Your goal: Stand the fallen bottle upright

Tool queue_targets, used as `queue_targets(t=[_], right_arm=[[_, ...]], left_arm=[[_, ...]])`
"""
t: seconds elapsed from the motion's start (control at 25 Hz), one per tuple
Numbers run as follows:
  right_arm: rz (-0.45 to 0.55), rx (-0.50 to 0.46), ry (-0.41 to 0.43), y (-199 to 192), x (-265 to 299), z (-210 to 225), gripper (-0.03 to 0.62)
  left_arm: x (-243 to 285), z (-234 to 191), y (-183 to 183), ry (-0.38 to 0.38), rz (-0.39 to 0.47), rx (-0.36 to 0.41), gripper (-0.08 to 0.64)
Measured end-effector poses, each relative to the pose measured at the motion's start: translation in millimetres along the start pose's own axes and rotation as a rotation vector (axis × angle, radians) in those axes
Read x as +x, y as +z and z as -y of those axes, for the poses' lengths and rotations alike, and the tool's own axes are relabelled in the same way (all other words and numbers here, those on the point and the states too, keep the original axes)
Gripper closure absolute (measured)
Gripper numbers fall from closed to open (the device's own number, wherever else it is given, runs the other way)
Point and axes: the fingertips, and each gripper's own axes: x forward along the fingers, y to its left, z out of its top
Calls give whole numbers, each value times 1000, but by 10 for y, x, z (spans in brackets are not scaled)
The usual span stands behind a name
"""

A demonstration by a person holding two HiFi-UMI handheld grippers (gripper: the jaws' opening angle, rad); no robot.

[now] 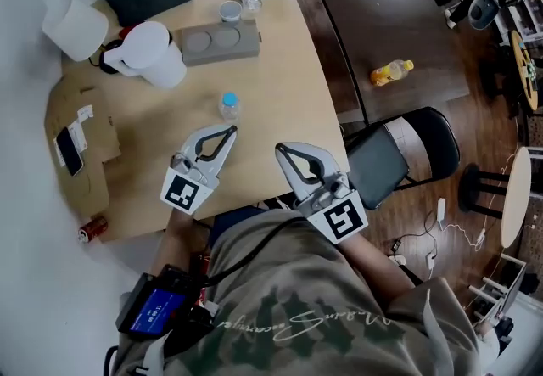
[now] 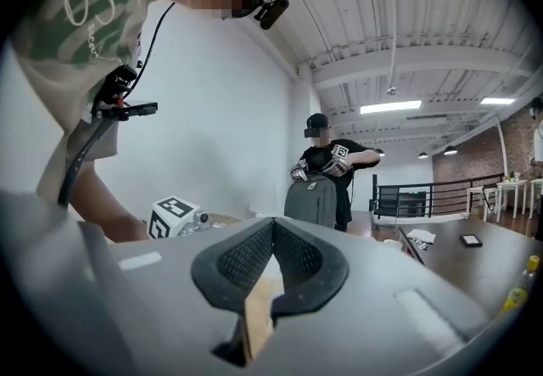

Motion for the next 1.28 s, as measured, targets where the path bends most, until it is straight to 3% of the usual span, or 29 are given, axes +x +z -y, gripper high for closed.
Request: queue_targets(t=[0.28,0.48,0.64,0.8,0.88,1.12,1.28], right_arm=[[44,9,32,31,145,4,591],[42,16,55,1,231,-94,591],[41,23,58,6,277,-196,591],[29,14,31,6,333,-318,591],[28,11,8,26,382,-384,591],[51,8,-80,145,371,-429,591],[89,-46,-85,180,154,-462,591]], left_arm=[[-82,185,292,43,4,-11,561],[-227,155,328,113,-8,-115,561],[-362,139,348,137,-14,-125,561],[-581,-4,327,225,-5,-185,561],[-686,-45,330,233,4,-202,561],[-821,-41,468,196,26,-165,561],[-965,50,557,231,31,-154,560]])
